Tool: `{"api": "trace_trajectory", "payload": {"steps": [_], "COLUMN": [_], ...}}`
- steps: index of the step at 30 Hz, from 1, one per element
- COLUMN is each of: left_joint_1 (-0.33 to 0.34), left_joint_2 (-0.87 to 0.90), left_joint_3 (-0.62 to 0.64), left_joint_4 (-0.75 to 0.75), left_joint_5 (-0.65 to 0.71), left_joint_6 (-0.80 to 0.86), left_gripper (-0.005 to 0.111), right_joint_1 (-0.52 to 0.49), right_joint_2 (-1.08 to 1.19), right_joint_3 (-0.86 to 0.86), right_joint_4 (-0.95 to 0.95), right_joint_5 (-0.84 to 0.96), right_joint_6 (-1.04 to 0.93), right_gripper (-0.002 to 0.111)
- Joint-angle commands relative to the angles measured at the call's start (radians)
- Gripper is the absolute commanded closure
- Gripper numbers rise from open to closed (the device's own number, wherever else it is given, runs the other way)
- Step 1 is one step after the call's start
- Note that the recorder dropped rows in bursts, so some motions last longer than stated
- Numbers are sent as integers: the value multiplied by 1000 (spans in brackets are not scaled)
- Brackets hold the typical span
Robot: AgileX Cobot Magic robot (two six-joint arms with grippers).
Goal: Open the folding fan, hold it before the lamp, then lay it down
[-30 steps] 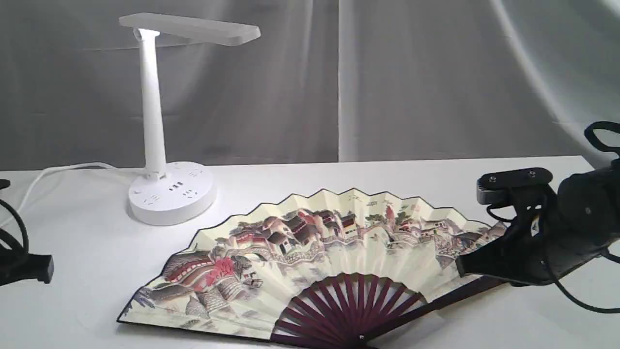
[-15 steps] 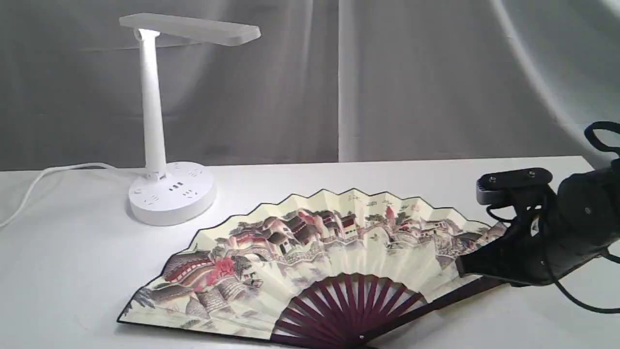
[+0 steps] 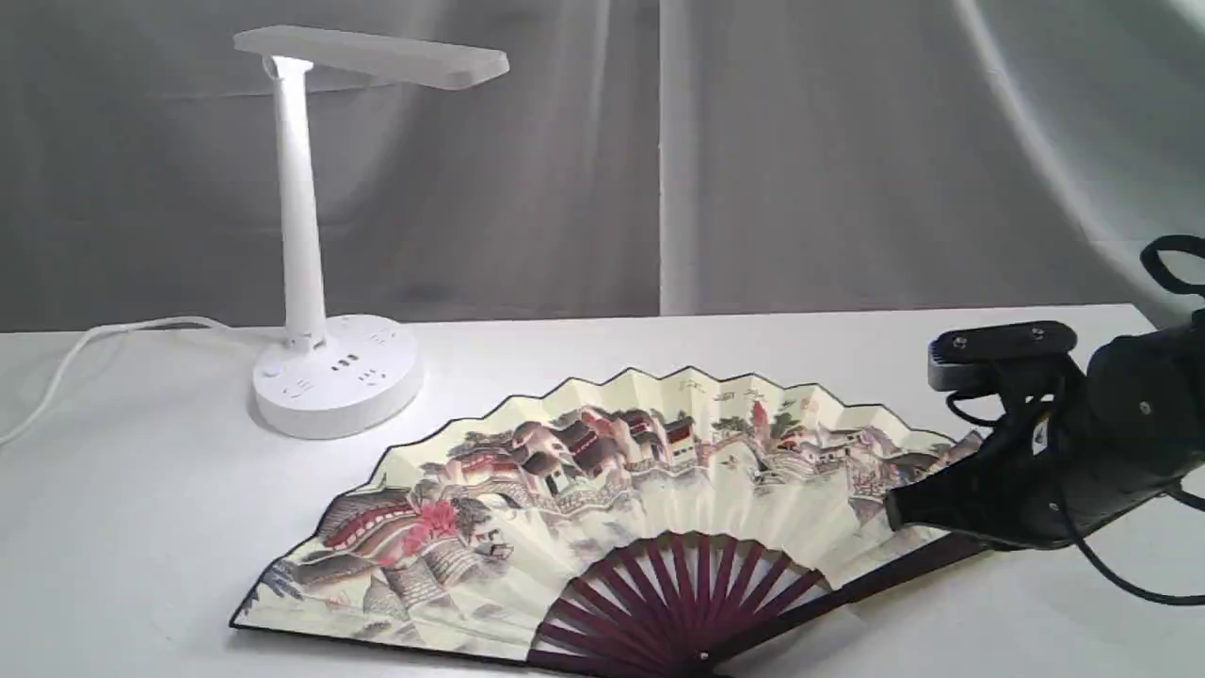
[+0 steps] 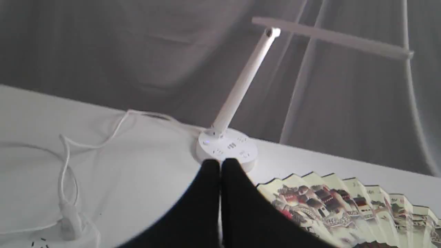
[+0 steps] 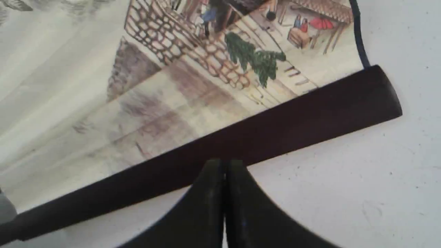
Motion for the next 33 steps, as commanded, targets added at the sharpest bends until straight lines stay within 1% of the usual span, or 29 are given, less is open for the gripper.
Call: {"api": "trace_trajectory", "payload": {"steps": [1, 5, 8, 15, 19, 24, 28, 31, 33], "left_joint_1": [-4, -4, -4, -4, -4, -4, -4, -4, -4], "left_joint_2": [-17, -17, -17, -17, -17, -17, -17, -17, -17], "left_joint_3": [-22, -16, 3, 83, 148, 256, 343, 408, 449], "left_joint_4": [-13, -23, -2, -2, -2, -2, -8, -8, -8], "left_joint_5": [49, -10, -71, -90, -122, -282, -380, -473, -560], "left_joint_6": [27, 36, 36, 36, 36, 36, 36, 36, 36], "left_gripper": [107, 107, 107, 107, 107, 107, 107, 107, 107], "right_joint_1": [0, 0, 0, 0, 0, 0, 0, 0, 0], "right_joint_2": [-47, -184, -327, -759, -1047, -1410, -1685, -1858, -1859], "right_joint_3": [28, 101, 193, 441, 567, 702, 830, 899, 941], "right_joint_4": [2, 2, 2, -4, 1, 1, 1, 1, 17], "right_joint_5": [-20, -48, -111, -248, -248, -156, -129, -52, -96], "right_joint_6": [-8, -10, -10, -10, -8, -6, -6, -6, -5], "right_gripper": [108, 108, 108, 108, 108, 108, 108, 108, 108]}}
